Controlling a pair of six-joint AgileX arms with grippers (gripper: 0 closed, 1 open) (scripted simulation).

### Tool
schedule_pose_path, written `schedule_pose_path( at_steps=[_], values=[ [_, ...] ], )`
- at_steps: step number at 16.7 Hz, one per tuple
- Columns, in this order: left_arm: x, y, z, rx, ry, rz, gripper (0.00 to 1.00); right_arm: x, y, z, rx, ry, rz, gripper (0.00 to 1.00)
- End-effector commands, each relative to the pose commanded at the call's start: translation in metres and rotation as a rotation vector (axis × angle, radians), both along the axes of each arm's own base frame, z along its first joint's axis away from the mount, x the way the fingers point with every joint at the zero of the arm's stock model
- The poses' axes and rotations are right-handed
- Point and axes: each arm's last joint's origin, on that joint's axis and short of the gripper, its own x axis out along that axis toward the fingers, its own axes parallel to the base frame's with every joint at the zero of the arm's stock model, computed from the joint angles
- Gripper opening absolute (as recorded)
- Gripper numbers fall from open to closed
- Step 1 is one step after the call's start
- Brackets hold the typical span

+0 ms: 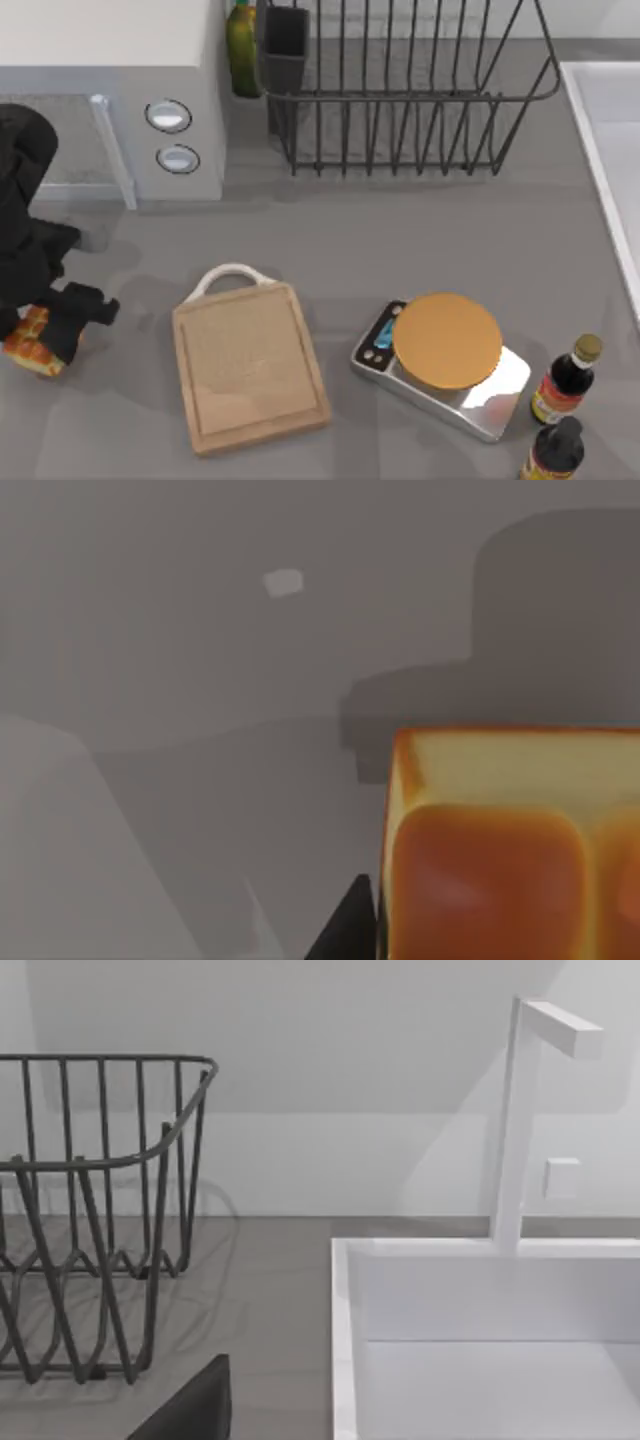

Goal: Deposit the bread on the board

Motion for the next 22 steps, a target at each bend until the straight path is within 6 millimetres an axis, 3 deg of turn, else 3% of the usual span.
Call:
schedule_pose_path(
  at_steps=[3, 6, 9, 17, 22],
  values=[
    [0.001, 0.001, 0.027, -0.005, -0.030, 0.004, 0.00, 0.000, 0.000, 0.000, 0.000, 0.000, 0.000, 1.00],
    [0.010, 0.014, 0.061, -0.013, -0.106, 0.057, 0.00, 0.000, 0.000, 0.000, 0.000, 0.000, 0.000, 1.00],
    [0.019, 0.028, 0.080, 0.003, -0.149, 0.107, 0.00, 0.000, 0.000, 0.000, 0.000, 0.000, 0.000, 1.00],
    [0.019, 0.028, 0.077, 0.013, -0.130, 0.135, 0.00, 0.000, 0.000, 0.000, 0.000, 0.000, 0.000, 1.00],
    [0.018, 0.016, 0.059, 0.040, -0.075, 0.351, 0.00, 0.000, 0.000, 0.000, 0.000, 0.000, 0.000, 1.00]
  ],
)
